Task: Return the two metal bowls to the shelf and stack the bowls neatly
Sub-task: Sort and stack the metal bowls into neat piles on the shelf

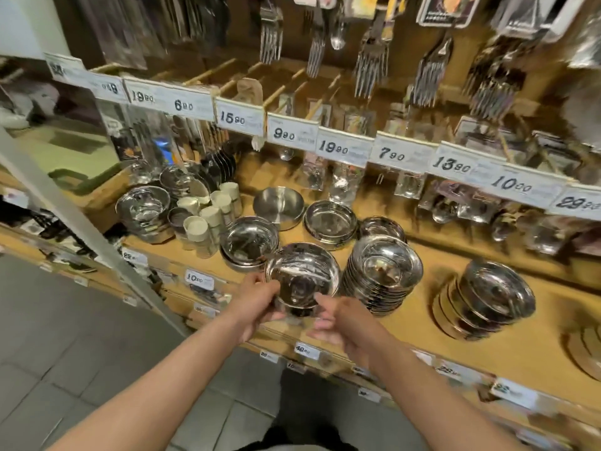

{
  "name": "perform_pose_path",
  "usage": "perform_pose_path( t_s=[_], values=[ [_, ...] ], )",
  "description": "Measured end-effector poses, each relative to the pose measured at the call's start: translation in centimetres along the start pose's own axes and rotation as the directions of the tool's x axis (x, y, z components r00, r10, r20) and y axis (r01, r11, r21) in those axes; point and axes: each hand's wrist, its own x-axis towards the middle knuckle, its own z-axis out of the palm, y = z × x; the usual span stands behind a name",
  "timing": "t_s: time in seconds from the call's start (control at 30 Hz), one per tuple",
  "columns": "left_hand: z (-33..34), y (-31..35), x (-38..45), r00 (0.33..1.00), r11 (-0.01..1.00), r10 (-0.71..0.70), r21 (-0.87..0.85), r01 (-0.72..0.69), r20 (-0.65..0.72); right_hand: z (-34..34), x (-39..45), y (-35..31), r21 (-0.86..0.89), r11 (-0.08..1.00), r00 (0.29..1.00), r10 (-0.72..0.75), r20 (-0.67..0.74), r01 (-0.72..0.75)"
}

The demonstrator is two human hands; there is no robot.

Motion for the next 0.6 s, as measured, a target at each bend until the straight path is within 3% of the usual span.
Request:
perform_pose_path(
  t_s=[0.23,0.6],
  values=[
    [0.8,-1.6,3.1,0.995,0.995,-0.101,-0.009,0.100,-0.014,-0.4,3.6,1.8,0.090,0.992,0.994,-0.082,-0.077,0.088],
    [2.1,-2.2,7.9,0.984,0.980,-0.176,-0.103,0.172,-0.025,-1.4,7.9,3.3,0.216,0.974,0.989,-0.034,-0.141,0.064]
  ],
)
